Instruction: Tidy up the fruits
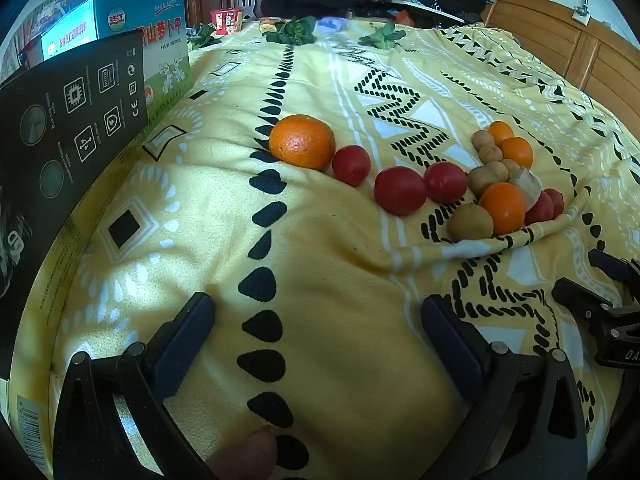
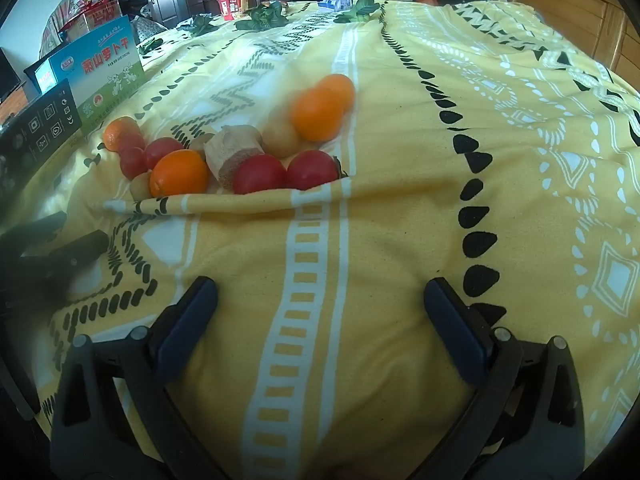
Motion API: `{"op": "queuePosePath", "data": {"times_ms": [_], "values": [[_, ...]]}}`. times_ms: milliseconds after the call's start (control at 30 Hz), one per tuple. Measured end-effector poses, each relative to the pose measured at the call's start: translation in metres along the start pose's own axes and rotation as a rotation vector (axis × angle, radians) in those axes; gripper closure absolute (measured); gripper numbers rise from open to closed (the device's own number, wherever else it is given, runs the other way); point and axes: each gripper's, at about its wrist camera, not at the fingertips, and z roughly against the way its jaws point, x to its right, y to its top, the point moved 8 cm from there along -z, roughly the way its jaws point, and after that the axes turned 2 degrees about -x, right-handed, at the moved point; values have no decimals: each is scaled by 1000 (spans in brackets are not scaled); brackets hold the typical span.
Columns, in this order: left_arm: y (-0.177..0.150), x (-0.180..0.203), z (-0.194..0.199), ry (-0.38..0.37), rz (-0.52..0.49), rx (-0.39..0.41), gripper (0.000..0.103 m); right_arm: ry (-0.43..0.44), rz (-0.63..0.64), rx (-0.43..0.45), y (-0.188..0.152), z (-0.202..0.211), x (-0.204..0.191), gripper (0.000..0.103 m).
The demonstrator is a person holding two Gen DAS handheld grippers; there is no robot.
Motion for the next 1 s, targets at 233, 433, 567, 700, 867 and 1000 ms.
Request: {"op": "queuePosePath", "data": {"times_ms": [233, 433, 567, 700, 867, 1000], "values": [[0, 0, 0, -1, 0, -2, 0, 7, -19, -32, 0, 4, 2, 0], [0, 0, 1, 0, 0, -2, 0, 24, 27, -105, 19, -11, 4, 0], [0, 0, 0, -3, 2, -3, 0, 1, 83, -31, 16, -15, -1, 0], [0, -1, 0, 0, 0, -3, 0, -1, 80, -31, 15, -13, -2, 0], [1, -2, 1, -4, 3, -2, 0, 3, 76, -33, 16, -14, -1, 0], [0, -1, 0, -3, 2, -3, 0, 1, 74, -31, 14, -13, -2, 0]]}}
